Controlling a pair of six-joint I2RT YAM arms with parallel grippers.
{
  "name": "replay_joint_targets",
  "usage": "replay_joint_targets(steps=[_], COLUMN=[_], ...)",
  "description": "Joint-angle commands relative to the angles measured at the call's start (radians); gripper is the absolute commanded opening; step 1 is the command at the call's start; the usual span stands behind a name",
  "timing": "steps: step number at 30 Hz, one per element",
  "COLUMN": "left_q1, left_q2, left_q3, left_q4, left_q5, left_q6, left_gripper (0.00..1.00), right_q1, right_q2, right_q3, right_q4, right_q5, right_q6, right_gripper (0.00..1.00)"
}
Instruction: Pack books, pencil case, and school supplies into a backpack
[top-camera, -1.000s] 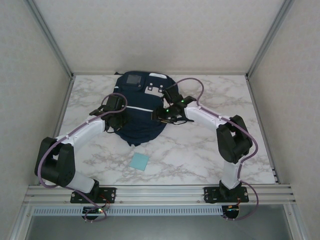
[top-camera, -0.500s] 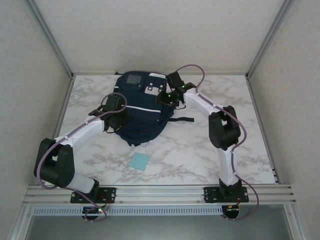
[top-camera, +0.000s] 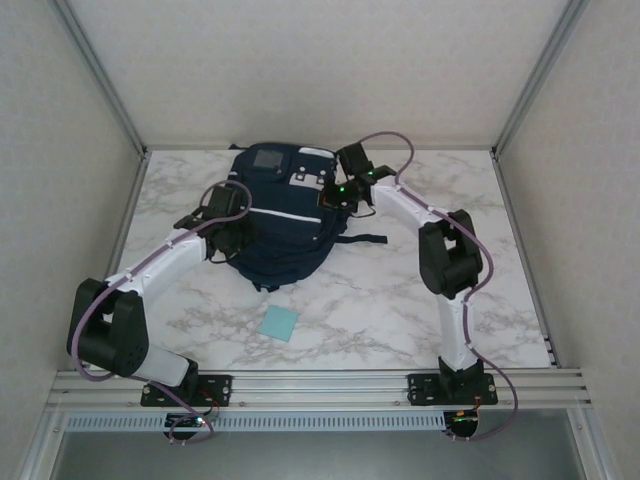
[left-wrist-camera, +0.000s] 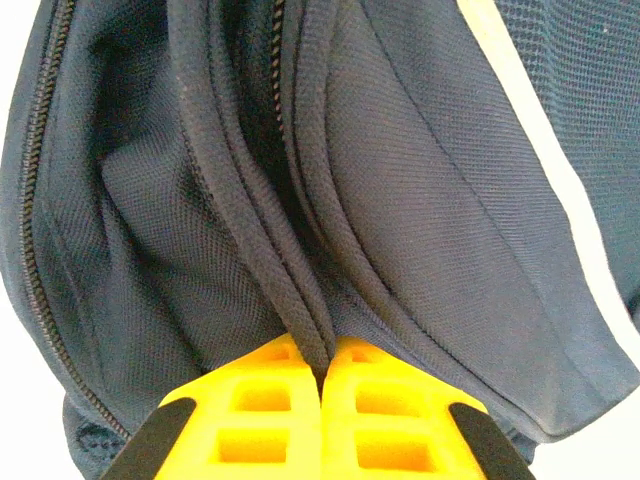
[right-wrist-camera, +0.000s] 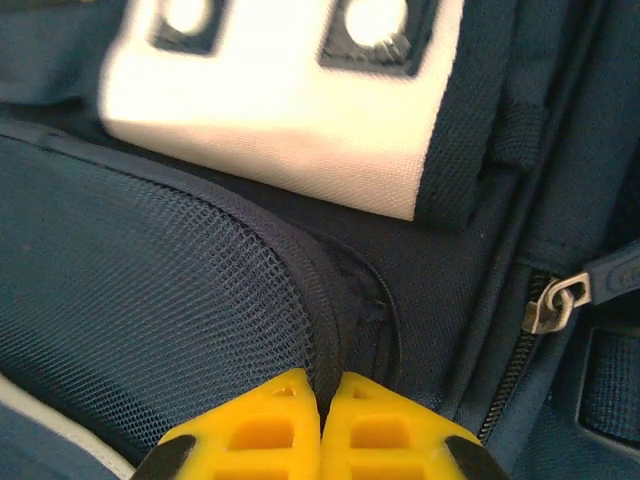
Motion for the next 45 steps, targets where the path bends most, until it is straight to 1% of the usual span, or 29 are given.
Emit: replay_joint_targets(steps=[1,6,10,15,18,23,24,25,26,28,29,31,35,40,45], left_q1=[0.018,0.018,0.018,0.019,0.02,0.021,0.019,0.018,0.017,0.009,0.001,-0.023,-0.1,-0.198,-0.295], left_q2=[-0.019,0.04,0.119,0.278,0.381,0.503,0.51,0.509,0.501,0.475,0.451,0.392,0.267,0.17,0.126], left_q3=[0.127,0.247,0.323,0.461,0.549,0.686,0.697,0.703,0.701,0.683,0.665,0.614,0.482,0.33,0.236], left_q4=[0.027,0.029,0.047,0.03,0.002,-0.094,-0.106,-0.12,-0.135,-0.163,-0.172,-0.186,-0.178,-0.113,-0.095], left_q5=[-0.023,-0.003,0.01,0.02,0.031,0.089,0.103,0.111,0.112,0.11,0.104,0.087,0.049,0.016,-0.129], left_q6=[0.079,0.123,0.143,0.217,0.249,0.286,0.291,0.299,0.307,0.33,0.34,0.358,0.333,0.223,0.169], left_gripper=[0.0,0.0,0.0,0.0,0.0,0.0,0.05,0.16,0.3,0.47,0.55,0.62,0.69,0.68,0.65], right_q1=[-0.067,-0.136,-0.15,-0.151,-0.147,-0.125,-0.12,-0.113,-0.108,-0.097,-0.091,-0.078,-0.042,-0.01,-0.004], right_q2=[-0.168,-0.265,-0.33,-0.446,-0.505,-0.52,-0.517,-0.512,-0.504,-0.488,-0.478,-0.461,-0.422,-0.38,-0.364], right_q3=[-0.025,-0.047,-0.102,-0.279,-0.402,-0.554,-0.571,-0.585,-0.591,-0.595,-0.595,-0.585,-0.55,-0.527,-0.524], right_q4=[0.012,0.002,0.014,0.128,0.224,0.346,0.366,0.379,0.387,0.406,0.417,0.435,0.446,0.484,0.517], right_q5=[-0.059,-0.119,-0.103,-0.11,-0.141,-0.181,-0.18,-0.178,-0.173,-0.162,-0.161,-0.159,-0.134,-0.112,-0.092], right_q6=[0.036,0.049,0.059,0.148,0.229,0.291,0.294,0.298,0.303,0.314,0.322,0.342,0.382,0.447,0.496], right_gripper=[0.0,0.0,0.0,0.0,0.0,0.0,0.0,0.0,0.0,0.0,0.0,0.0,0.0,0.0,0.0])
